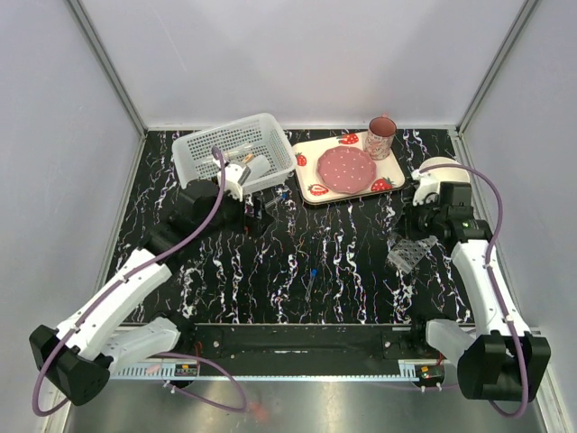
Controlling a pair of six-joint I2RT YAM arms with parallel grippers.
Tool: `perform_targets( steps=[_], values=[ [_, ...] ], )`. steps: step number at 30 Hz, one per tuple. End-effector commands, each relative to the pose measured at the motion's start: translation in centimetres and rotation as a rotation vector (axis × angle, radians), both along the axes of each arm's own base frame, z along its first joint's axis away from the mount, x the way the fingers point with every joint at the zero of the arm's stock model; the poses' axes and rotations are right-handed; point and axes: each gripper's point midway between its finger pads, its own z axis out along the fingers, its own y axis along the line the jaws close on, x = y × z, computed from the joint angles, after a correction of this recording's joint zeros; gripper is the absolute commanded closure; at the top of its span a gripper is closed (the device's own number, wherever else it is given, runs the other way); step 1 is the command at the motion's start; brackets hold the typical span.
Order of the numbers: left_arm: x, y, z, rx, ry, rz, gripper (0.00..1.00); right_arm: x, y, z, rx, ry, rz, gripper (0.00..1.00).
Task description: Organize the chemistry lab equipment
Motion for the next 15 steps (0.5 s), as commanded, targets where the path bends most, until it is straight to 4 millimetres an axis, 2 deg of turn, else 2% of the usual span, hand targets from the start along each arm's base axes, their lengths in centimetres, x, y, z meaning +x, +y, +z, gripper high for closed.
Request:
perform_targets(
  steps=[1, 2, 4, 7, 15],
  values=[
    [-1.2, 3.9, -3.4, 0.208, 0.031, 0.022, 0.01, 4.3, -5.6, 1.4, -0.117, -0.15, -0.263, 0.89],
    [-1.4, 4.2, -4.4, 0.22, 0.043, 0.023, 0.01, 4.6, -6.5, 1.1, -0.142, -0.146, -0.291, 0.89],
    [-1.6, 4.3, -4.7, 0.203, 0.039, 0.031, 0.01, 5.1, -8.3, 1.1, -0.175, -0.159, -0.334, 0.89],
    [-1.9, 4.4, -5.5, 0.188, 0.035, 0.039, 0.01, 5.5, -9.8, 0.1, -0.205, -0.148, -0.329, 0.89],
    [-2.1, 5.9, -6.4, 0.221, 0.033, 0.094, 0.01, 7.8, -11.2, -0.9, -0.22, -0.219, -0.304, 0.89]
  ],
)
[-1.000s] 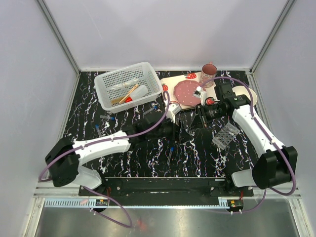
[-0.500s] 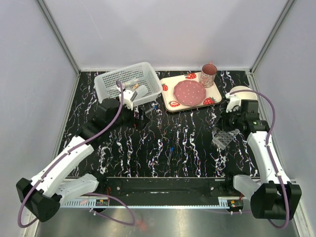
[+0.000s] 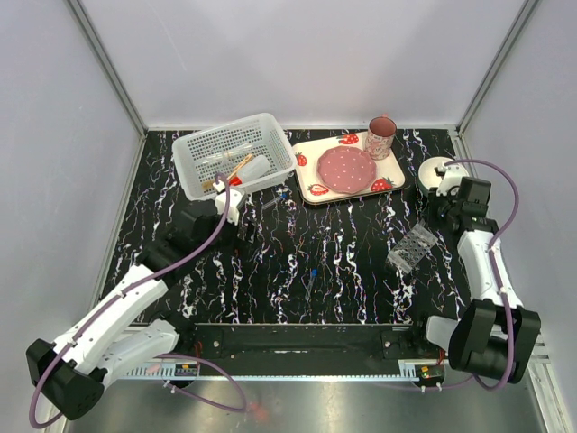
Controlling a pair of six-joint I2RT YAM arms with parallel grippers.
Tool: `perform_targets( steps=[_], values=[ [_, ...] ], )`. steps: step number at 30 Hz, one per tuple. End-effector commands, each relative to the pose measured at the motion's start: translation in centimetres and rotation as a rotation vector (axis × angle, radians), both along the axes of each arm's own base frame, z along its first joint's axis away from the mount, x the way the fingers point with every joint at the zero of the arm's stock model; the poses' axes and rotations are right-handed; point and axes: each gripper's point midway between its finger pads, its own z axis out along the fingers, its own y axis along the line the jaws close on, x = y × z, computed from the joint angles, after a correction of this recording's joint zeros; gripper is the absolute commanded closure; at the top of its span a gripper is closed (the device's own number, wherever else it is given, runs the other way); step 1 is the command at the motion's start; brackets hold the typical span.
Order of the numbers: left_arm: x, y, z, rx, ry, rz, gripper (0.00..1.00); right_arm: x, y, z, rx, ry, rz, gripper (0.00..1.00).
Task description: Organize the chemistry lab equipment
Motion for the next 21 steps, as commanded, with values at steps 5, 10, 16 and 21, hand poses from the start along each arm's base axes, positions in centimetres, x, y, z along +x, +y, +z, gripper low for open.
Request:
perform_targets(
  steps=[5, 10, 16, 21],
  values=[
    [0.8, 1.4, 1.0, 0.02, -0.084, 0.061, 0.01, 3.5, -1.0, -0.4, -0.005, -0.091, 0.019, 0.88],
    [0.9, 1.4, 0.8, 0.029, -0.077, 0.064, 0.01, 3.7, -0.9, -1.7, 0.023, -0.06, 0.017, 0.88],
    [0.9, 1.4, 0.7, 0.03, -0.074, 0.063, 0.01, 3.6, -0.7, -2.5, 0.041, -0.038, 0.015, 0.88],
    [0.9, 1.4, 0.7, 0.03, -0.074, 0.061, 0.01, 3.1, -0.7, -3.0, 0.036, -0.019, 0.028, 0.87]
  ],
)
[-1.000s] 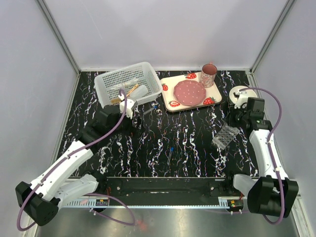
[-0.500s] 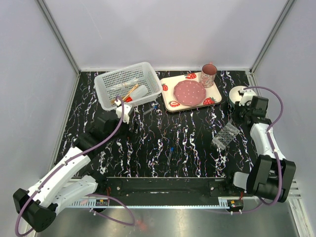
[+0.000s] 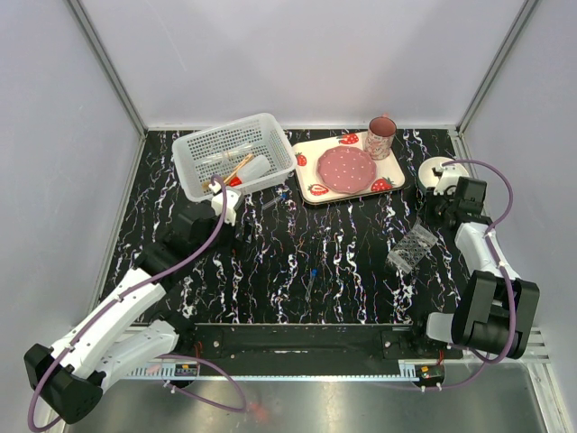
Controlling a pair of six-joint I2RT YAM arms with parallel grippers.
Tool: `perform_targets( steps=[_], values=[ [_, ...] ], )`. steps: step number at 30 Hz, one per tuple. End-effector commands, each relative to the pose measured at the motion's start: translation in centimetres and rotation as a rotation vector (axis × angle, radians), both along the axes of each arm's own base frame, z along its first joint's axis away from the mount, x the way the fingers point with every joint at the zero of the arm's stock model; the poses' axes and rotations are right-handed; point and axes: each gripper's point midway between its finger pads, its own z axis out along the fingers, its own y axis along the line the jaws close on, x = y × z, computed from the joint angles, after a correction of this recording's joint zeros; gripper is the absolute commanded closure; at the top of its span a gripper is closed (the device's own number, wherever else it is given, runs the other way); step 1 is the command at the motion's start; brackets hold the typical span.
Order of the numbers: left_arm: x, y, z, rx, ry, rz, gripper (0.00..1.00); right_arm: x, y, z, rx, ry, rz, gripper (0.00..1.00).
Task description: Organize the chemistry lab equipment
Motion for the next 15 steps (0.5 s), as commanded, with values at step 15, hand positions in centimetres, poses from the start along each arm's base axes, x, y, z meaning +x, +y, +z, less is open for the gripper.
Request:
perform_targets(
  steps=[15],
  values=[
    [0.5, 0.0, 0.5, -0.001, -0.031, 0.001, 0.01, -0.3, -0.2, -0.7, 0.0, 0.026, 0.038, 0.86]
  ],
)
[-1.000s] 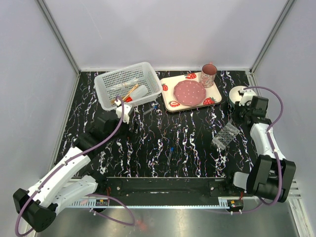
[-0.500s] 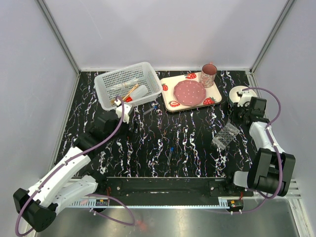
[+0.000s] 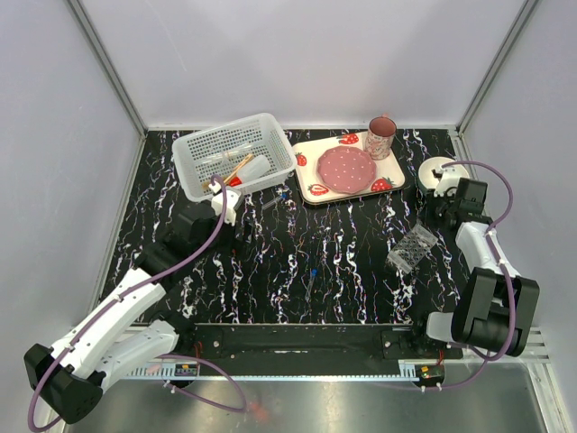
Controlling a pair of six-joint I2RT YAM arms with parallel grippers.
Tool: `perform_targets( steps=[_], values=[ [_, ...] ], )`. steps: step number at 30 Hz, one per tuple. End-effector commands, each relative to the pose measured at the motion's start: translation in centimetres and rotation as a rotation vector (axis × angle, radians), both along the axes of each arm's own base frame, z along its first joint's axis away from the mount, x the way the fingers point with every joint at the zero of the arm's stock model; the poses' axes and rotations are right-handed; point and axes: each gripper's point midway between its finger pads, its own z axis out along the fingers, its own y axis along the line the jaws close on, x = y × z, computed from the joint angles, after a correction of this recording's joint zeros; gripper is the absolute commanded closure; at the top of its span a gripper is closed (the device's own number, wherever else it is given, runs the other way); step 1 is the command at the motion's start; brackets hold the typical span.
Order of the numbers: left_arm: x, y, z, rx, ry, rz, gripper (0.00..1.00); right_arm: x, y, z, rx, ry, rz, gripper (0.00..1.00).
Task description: Organize the chemistry lab equipment
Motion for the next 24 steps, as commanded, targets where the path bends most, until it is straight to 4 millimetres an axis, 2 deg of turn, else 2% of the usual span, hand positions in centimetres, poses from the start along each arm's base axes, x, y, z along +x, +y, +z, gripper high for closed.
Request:
perform_targets(
  steps=[1, 13, 24],
  values=[
    [0.5, 0.0, 0.5, 0.0, -0.03, 0.002, 0.01, 0.1, 0.0, -0.2, -0.001, 0.006, 0.026, 0.86],
    [0.4, 0.0, 0.3, 0.0, -0.025, 0.002, 0.01, -0.4, 0.5, -1.9, 0.022, 0.098, 0.073, 0.82],
    [0.4, -0.1, 0.4, -0.002, -0.025, -0.004, 0.01, -1.2, 0.3, -1.0, 0.007, 0.082, 0.102, 0.73]
  ],
)
